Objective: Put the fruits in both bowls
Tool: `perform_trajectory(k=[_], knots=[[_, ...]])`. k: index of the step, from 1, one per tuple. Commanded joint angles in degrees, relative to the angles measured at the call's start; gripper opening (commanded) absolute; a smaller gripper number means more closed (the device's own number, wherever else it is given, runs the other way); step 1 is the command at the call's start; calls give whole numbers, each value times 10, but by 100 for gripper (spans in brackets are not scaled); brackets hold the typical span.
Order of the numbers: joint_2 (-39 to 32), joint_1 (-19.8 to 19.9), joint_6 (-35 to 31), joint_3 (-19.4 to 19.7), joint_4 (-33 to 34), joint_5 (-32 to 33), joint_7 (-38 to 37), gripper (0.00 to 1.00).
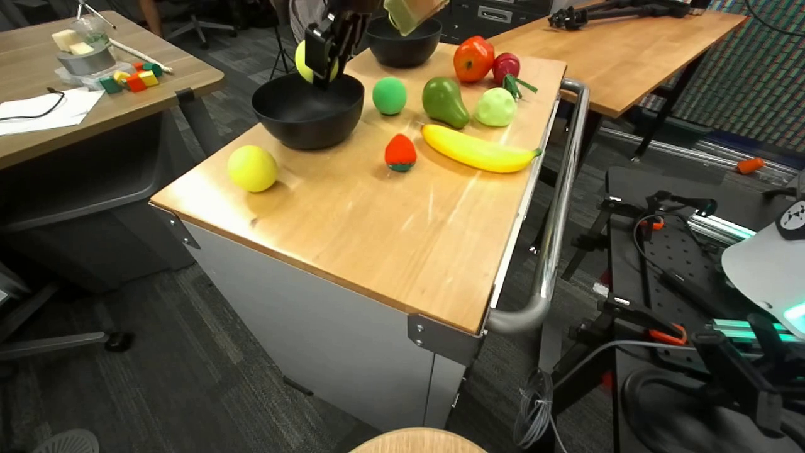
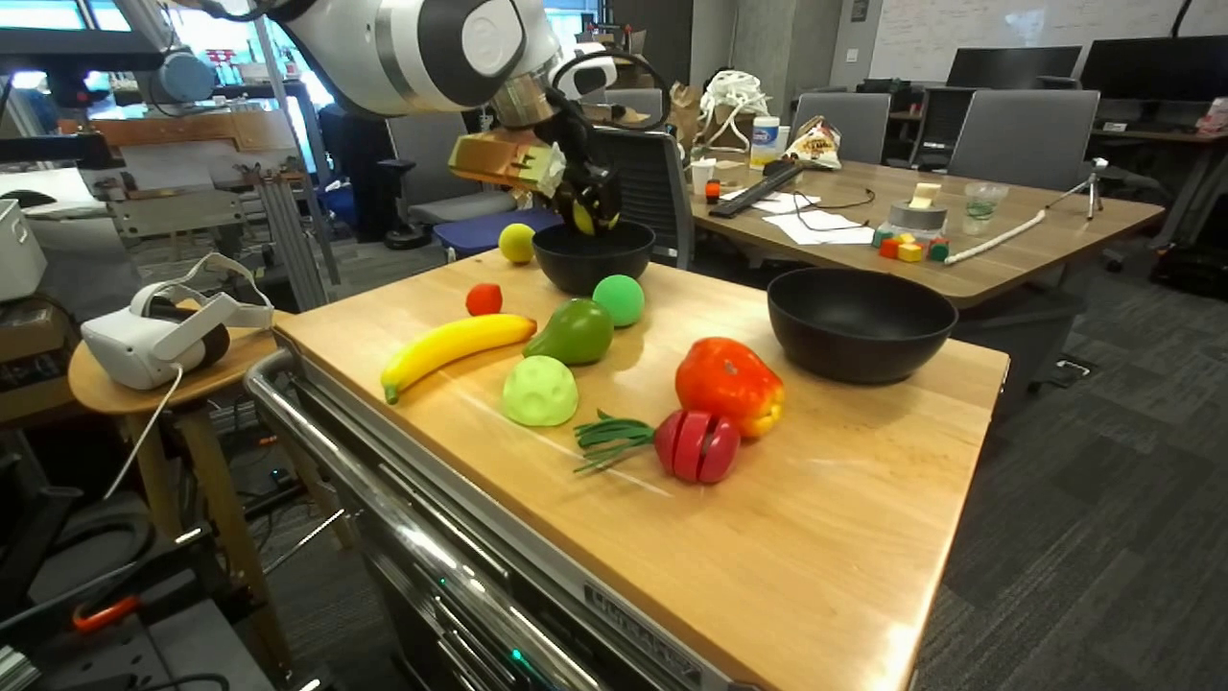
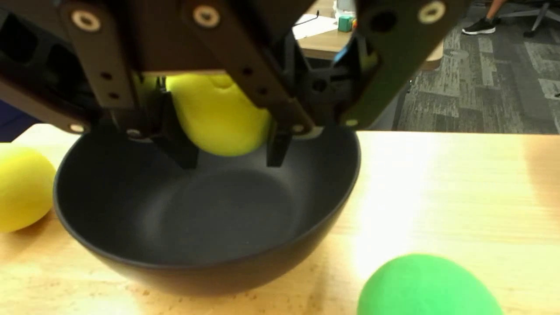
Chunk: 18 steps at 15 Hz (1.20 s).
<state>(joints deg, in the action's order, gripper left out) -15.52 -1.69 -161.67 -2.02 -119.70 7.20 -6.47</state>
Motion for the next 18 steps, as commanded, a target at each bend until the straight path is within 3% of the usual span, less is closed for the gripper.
perform_trajectory(k=[1, 2, 6, 8, 11, 14, 15, 16, 18], knots=[[-13, -6, 12, -3, 8, -19, 23, 69], [-12, -9, 16, -2, 8, -15, 24, 70], [40, -38, 76, 11, 15, 28, 10, 99], [75, -52, 104, 2, 21, 44, 8, 100], [104, -63, 130, -35, 35, 8, 28, 100], [84, -77, 163, -65, 56, -56, 4, 99], [70, -82, 179, -63, 59, -39, -38, 100], [96, -77, 159, -61, 37, -34, -4, 100], [81, -84, 167, -63, 38, -34, -28, 100]])
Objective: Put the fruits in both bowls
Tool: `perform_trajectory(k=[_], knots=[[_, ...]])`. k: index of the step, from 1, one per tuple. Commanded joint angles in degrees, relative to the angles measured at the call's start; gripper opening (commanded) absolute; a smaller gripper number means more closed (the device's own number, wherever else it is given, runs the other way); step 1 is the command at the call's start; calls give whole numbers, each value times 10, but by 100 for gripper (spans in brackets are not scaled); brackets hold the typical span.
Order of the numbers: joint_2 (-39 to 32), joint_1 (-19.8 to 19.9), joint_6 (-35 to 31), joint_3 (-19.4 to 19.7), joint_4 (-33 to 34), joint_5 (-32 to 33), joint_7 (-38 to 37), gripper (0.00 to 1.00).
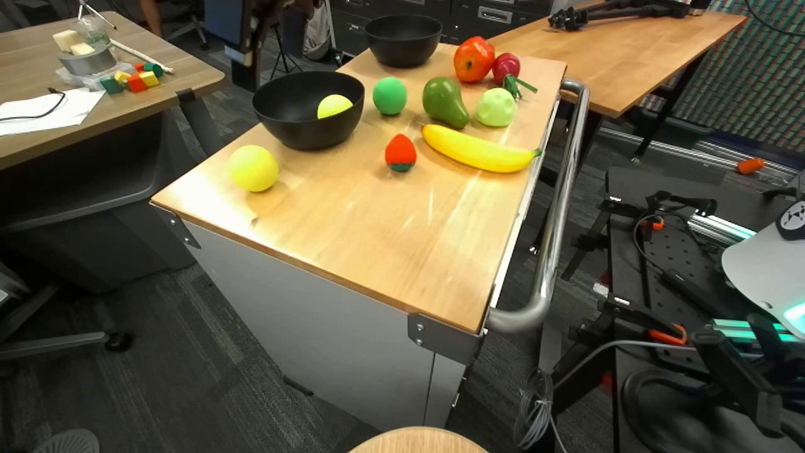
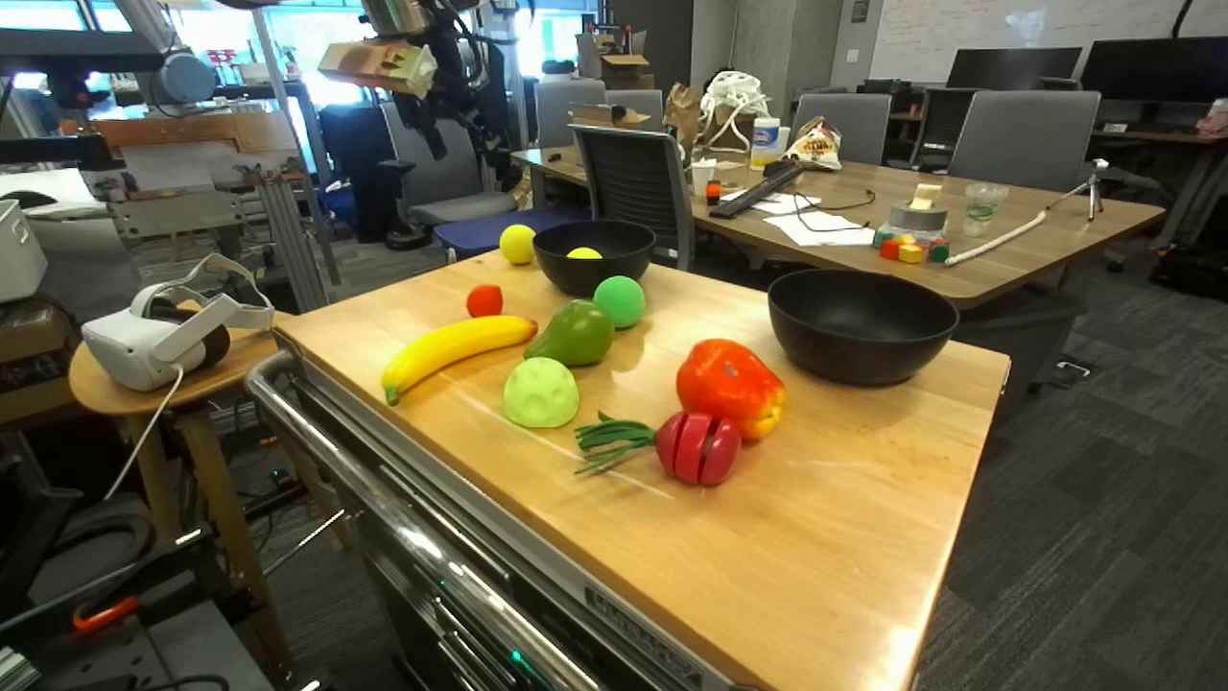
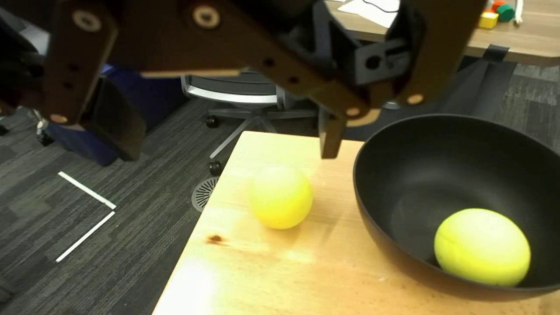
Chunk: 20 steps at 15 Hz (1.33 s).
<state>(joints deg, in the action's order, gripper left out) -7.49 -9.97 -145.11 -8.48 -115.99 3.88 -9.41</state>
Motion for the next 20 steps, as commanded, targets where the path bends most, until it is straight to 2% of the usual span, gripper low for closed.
perform_trajectory(k=[1, 2, 3, 6, 9, 10, 11, 13, 16, 17, 19, 20], knots=[[-5, -1, 1, 2, 2, -1, -1, 100], [-8, -1, 1, 3, 3, -1, -1, 100], [10, -1, 23, 15, -20, -1, -71, 100], [21, -10, 24, 34, -50, 54, -188, 100], [4, -20, 70, 46, -12, 123, -318, 100], [-2, -25, 85, 40, 6, 121, -360, 100], [-2, -6, 50, 36, -25, 104, -288, 100], [-2, -14, 67, 34, -11, 109, -331, 100], [-2, -18, 73, 33, -6, 109, -344, 100], [-5, -20, 95, 32, 1, 107, -346, 100], [-25, -35, 100, 35, 18, 124, -445, 100], [-39, -38, 104, 29, 29, 101, -473, 100]])
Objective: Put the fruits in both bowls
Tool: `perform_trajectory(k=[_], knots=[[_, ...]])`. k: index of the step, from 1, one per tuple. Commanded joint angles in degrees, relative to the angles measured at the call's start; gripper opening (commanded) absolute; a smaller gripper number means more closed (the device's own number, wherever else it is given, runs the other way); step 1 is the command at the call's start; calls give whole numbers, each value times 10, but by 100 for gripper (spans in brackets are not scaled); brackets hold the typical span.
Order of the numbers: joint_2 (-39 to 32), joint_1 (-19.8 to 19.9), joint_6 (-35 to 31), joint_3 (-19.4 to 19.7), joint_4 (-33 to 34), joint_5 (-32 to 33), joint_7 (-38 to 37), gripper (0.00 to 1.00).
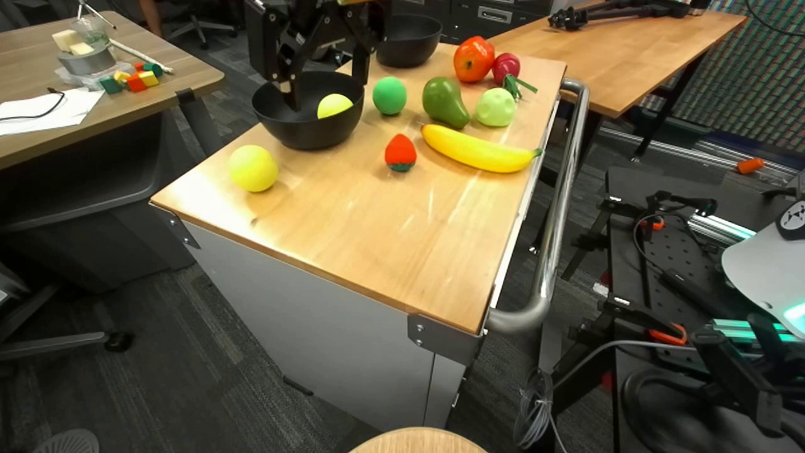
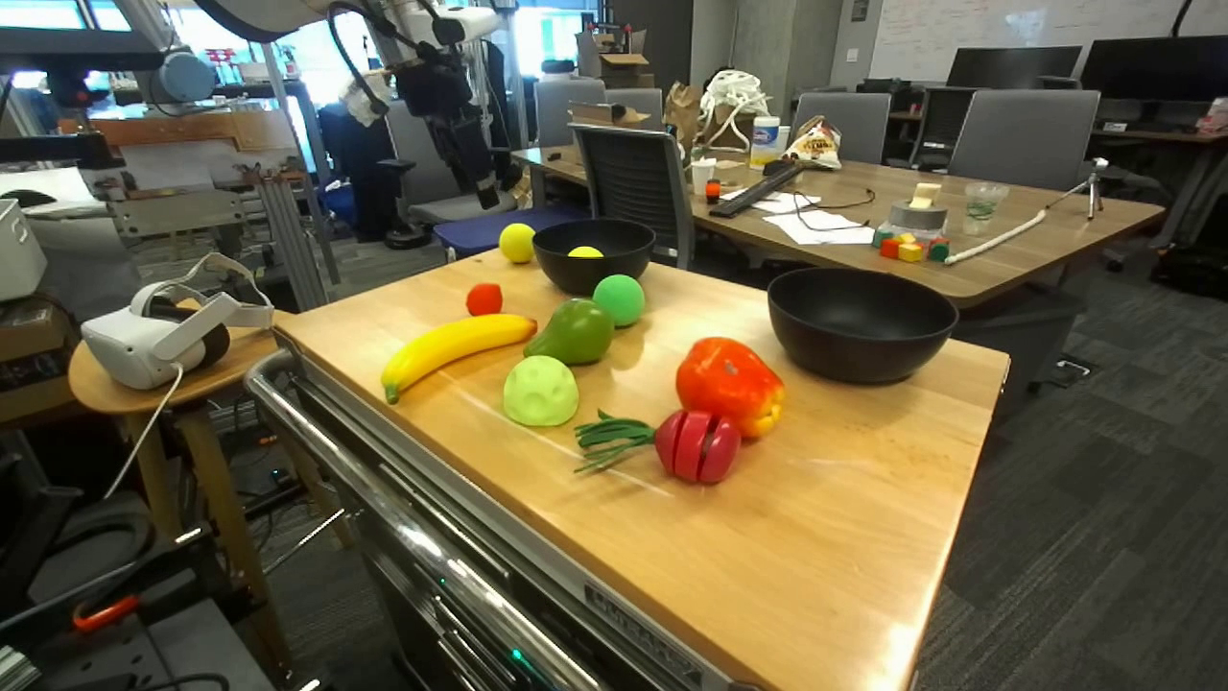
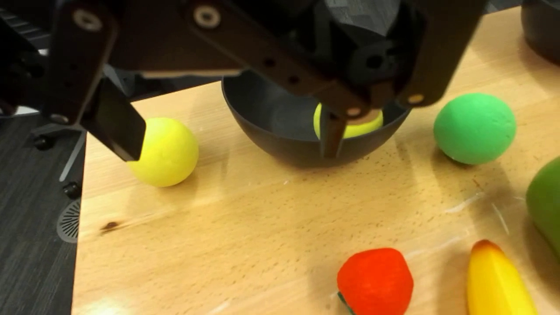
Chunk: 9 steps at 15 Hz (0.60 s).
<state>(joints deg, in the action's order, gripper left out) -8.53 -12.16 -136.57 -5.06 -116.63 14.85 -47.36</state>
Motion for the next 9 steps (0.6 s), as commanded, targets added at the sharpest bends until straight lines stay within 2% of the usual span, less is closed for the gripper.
perform_trajectory(k=[1, 4, 6, 9], knots=[[-37, -21, 17, -8, 42, -20, -124, 100], [-74, -30, -29, -17, 65, -63, -186, 100], [-108, -32, -64, -20, 88, -105, -202, 100], [-158, -41, -150, -11, 116, -137, -231, 100]])
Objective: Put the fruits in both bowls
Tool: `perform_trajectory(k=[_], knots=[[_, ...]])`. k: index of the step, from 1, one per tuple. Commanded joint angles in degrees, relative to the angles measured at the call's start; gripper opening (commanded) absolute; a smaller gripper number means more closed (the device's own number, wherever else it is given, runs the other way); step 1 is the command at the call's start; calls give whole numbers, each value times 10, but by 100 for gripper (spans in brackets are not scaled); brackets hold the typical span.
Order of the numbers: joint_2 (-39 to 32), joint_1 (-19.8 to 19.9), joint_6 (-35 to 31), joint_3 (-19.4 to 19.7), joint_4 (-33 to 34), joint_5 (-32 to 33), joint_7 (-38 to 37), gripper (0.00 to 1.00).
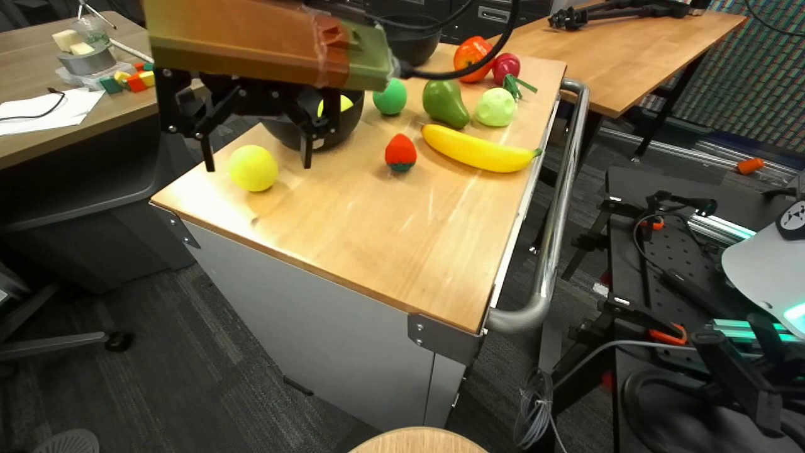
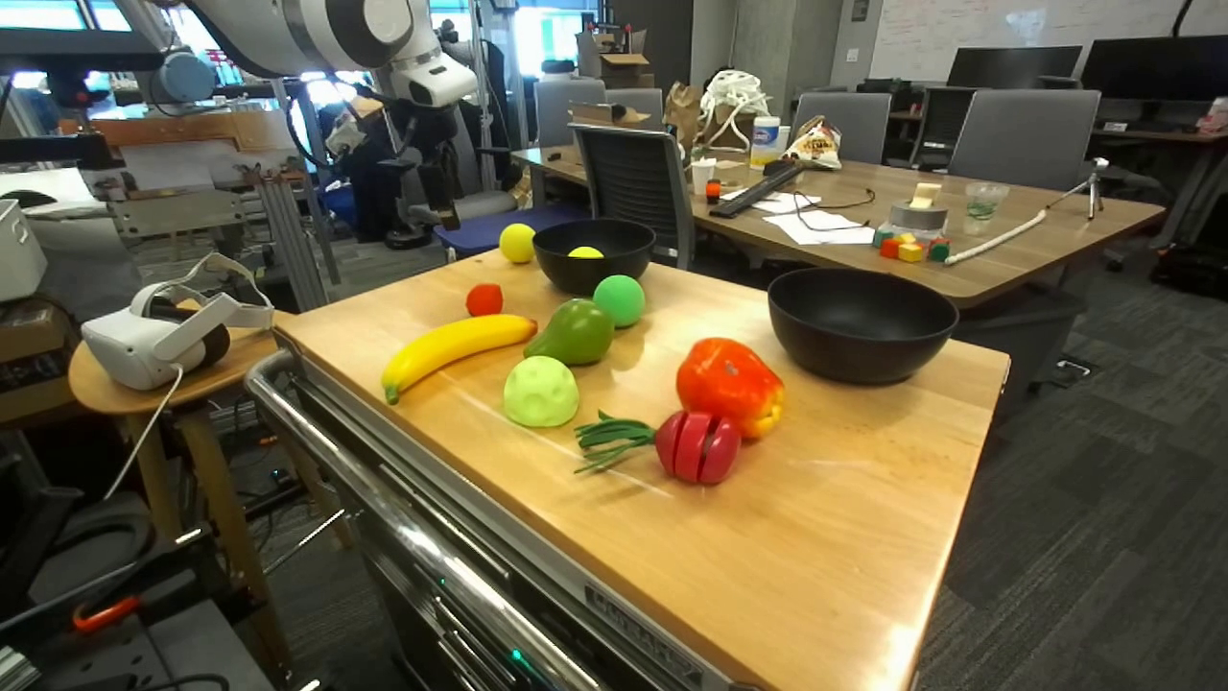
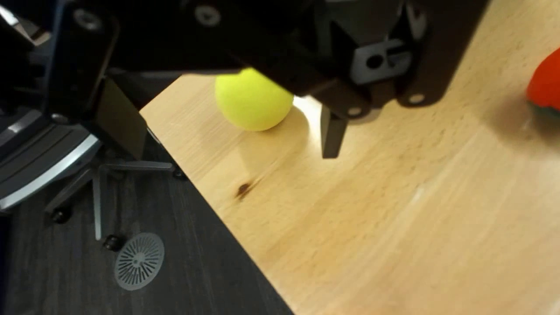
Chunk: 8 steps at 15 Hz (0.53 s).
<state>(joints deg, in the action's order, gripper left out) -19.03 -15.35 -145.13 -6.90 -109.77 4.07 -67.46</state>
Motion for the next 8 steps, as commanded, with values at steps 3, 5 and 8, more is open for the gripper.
perform_trajectory(k=[3, 5, 8], knots=[[-108, -38, -169, 43, 79, -7, -66, 100], [-142, -65, -191, 73, 110, 10, -58, 100], [-161, -99, -114, 102, 148, 26, -42, 100]])
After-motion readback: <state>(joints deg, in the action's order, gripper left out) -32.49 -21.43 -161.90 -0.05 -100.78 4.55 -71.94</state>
